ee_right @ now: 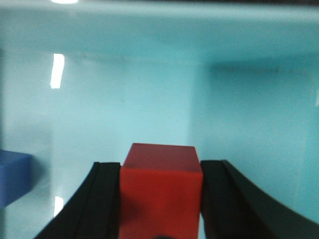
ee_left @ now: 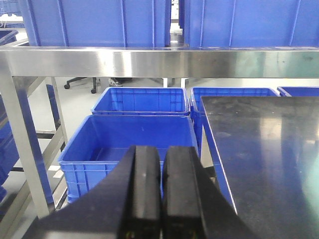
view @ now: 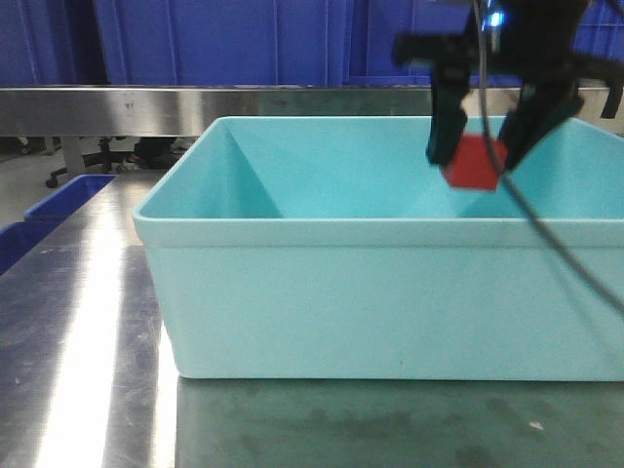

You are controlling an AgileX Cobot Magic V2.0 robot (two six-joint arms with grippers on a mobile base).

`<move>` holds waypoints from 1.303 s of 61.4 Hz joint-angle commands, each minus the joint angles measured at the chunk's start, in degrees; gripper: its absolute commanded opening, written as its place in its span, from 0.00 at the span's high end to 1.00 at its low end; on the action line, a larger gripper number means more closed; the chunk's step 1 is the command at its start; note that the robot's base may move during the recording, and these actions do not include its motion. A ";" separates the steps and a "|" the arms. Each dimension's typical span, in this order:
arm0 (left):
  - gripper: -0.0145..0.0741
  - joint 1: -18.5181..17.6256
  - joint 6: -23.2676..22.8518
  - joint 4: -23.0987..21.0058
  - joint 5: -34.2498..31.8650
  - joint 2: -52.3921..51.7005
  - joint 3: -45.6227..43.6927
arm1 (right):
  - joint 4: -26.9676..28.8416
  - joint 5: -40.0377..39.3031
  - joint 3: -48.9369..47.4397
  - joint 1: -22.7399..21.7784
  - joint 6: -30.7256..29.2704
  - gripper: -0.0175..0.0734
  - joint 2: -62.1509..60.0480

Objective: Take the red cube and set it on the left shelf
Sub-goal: 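Lift the red cube out of the teal bin with the right gripper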

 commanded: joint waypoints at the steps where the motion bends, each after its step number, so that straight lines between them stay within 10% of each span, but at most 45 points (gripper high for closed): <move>1: 0.72 -0.33 -0.05 -0.38 -5.00 -0.85 1.32 | -0.34 -0.76 -2.21 0.03 -1.49 0.66 -6.63; 30: 0.72 -0.33 -0.05 -0.38 -5.00 -0.85 1.32 | -0.41 -1.64 0.24 2.88 -11.13 0.66 -27.11; 80: 0.72 -0.33 -0.05 -0.38 -5.00 -0.85 1.32 | -0.41 -18.03 36.65 2.88 -12.59 0.66 -69.57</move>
